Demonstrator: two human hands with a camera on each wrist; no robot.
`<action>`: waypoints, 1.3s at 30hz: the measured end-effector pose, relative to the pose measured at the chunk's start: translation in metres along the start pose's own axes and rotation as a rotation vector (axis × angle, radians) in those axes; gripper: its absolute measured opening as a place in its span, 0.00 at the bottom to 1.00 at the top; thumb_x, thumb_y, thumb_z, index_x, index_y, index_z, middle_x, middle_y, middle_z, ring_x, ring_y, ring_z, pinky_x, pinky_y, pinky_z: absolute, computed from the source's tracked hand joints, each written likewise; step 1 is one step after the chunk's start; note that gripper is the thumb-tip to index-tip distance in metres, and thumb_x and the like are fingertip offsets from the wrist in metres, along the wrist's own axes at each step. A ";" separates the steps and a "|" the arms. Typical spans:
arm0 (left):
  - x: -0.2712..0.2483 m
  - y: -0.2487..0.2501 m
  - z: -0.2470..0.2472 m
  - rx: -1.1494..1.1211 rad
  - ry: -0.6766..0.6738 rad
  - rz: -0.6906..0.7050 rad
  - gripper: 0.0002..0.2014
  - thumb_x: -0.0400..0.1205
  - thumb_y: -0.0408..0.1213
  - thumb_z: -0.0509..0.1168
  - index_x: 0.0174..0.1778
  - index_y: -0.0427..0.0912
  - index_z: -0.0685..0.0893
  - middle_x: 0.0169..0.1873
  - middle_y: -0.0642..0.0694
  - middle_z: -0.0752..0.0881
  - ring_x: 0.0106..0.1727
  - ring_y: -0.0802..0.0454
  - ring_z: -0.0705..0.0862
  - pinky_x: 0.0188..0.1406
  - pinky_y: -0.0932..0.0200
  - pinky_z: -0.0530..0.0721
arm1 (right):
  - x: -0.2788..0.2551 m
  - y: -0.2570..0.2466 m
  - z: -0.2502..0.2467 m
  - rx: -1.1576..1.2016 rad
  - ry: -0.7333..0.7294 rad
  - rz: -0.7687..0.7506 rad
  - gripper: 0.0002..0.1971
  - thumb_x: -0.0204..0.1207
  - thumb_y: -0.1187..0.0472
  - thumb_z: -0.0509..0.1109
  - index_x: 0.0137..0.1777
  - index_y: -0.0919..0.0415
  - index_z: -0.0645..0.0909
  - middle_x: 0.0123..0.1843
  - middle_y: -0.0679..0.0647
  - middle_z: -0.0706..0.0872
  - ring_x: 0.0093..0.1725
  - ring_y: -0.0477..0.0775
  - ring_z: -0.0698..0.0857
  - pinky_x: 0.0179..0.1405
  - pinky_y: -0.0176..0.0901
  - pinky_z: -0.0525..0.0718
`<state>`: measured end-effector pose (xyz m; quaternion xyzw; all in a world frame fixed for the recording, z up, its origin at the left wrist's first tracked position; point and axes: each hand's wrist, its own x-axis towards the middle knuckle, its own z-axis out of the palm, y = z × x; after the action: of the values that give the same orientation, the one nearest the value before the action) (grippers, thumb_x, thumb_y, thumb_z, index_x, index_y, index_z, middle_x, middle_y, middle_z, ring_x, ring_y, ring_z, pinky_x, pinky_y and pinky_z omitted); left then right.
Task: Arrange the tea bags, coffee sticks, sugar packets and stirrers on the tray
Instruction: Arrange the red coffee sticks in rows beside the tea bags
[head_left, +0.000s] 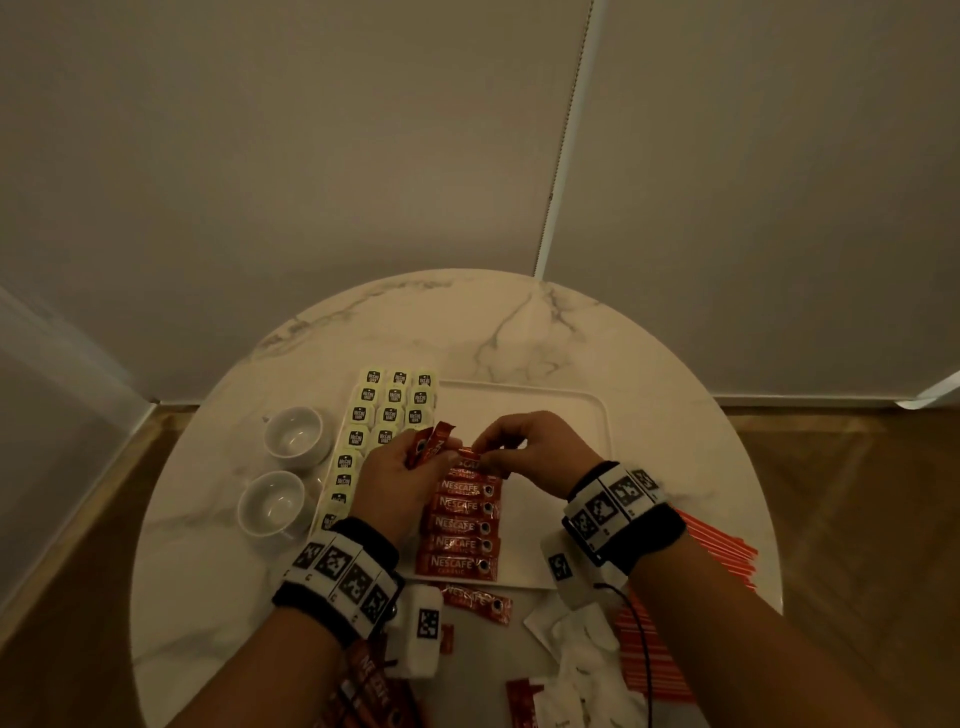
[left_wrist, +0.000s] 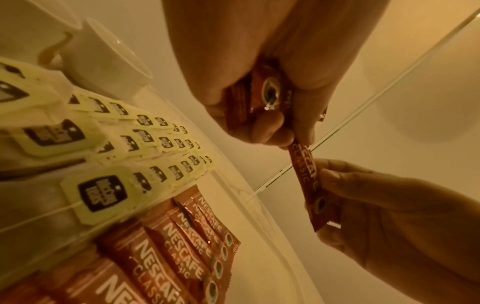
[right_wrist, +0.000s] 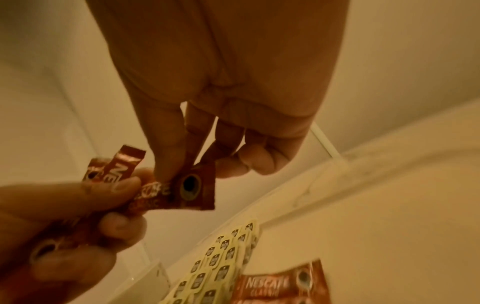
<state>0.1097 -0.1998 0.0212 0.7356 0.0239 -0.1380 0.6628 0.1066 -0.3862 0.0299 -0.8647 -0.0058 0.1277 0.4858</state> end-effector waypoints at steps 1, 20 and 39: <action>0.002 -0.001 0.000 0.004 0.012 0.000 0.05 0.78 0.30 0.69 0.46 0.44 0.88 0.35 0.51 0.90 0.31 0.66 0.86 0.27 0.73 0.79 | 0.004 -0.002 -0.001 -0.061 -0.007 -0.011 0.06 0.73 0.63 0.75 0.48 0.57 0.89 0.33 0.39 0.85 0.36 0.40 0.83 0.43 0.34 0.83; 0.016 -0.035 -0.021 -0.028 0.065 -0.242 0.06 0.81 0.33 0.67 0.47 0.46 0.89 0.30 0.47 0.84 0.21 0.56 0.74 0.23 0.58 0.75 | 0.085 0.044 0.014 -0.325 0.022 0.141 0.10 0.77 0.63 0.69 0.55 0.58 0.88 0.54 0.53 0.89 0.53 0.49 0.84 0.52 0.37 0.76; 0.007 -0.031 -0.010 -0.084 -0.013 -0.312 0.06 0.81 0.27 0.64 0.50 0.34 0.85 0.21 0.57 0.84 0.18 0.67 0.78 0.19 0.75 0.75 | 0.098 0.068 0.033 -0.426 0.034 0.185 0.10 0.78 0.63 0.67 0.53 0.53 0.88 0.54 0.55 0.87 0.54 0.54 0.85 0.56 0.45 0.83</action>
<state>0.1113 -0.1869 -0.0091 0.6937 0.1394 -0.2428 0.6636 0.1865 -0.3815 -0.0643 -0.9466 0.0546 0.1529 0.2786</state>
